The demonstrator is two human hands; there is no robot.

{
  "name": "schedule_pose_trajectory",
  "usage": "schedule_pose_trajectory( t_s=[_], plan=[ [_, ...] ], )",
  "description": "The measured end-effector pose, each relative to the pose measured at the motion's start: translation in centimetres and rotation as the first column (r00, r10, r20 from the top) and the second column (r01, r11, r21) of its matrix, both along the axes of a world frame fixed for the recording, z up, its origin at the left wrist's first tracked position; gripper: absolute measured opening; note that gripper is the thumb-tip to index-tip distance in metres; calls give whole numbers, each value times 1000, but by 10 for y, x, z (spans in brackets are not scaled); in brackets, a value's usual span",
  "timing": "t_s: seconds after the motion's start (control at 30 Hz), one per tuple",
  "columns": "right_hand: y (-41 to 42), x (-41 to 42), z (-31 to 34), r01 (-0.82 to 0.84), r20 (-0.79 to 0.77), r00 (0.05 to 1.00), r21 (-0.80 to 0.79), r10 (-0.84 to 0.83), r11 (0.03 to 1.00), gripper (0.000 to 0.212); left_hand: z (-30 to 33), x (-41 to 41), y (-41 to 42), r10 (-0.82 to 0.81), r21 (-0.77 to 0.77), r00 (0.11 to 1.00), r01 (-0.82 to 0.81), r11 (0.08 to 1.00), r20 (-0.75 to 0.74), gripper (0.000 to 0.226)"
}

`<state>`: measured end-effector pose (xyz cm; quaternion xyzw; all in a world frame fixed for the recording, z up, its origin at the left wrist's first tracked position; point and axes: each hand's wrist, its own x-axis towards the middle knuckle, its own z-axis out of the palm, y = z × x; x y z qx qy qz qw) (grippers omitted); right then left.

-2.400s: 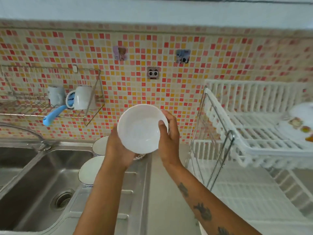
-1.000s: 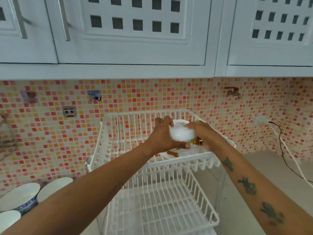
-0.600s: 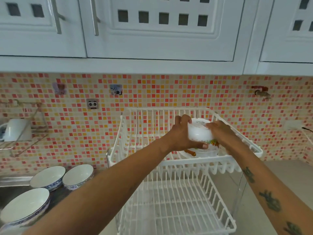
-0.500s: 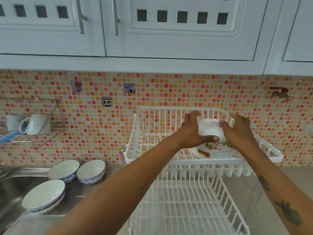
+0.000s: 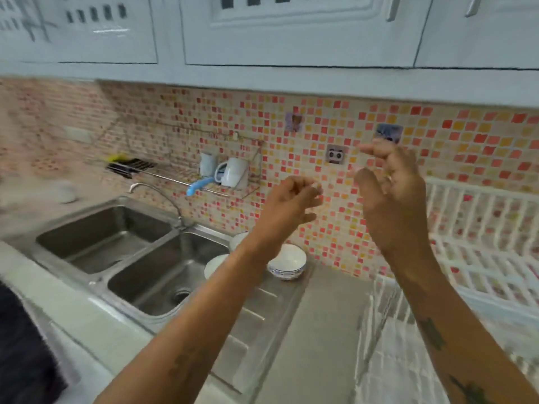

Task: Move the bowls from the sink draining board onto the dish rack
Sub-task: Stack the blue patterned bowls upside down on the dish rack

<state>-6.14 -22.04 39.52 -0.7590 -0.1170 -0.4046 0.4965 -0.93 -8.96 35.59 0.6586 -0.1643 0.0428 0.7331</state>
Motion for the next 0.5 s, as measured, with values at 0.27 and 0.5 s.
schedule_pose_trajectory(
  t_s=[0.27, 0.5],
  plan=[
    [137, 124, -107, -258, -509, 823, 60, 252, 964, 26, -112, 72, 169, 383, 213, 853, -325, 921, -356, 14],
    [173, 206, -229, -130, -808, 565, 113, 167, 985, 22, -207, 131, 234, 456, 207, 692, -416, 885, -559, 24]
  ],
)
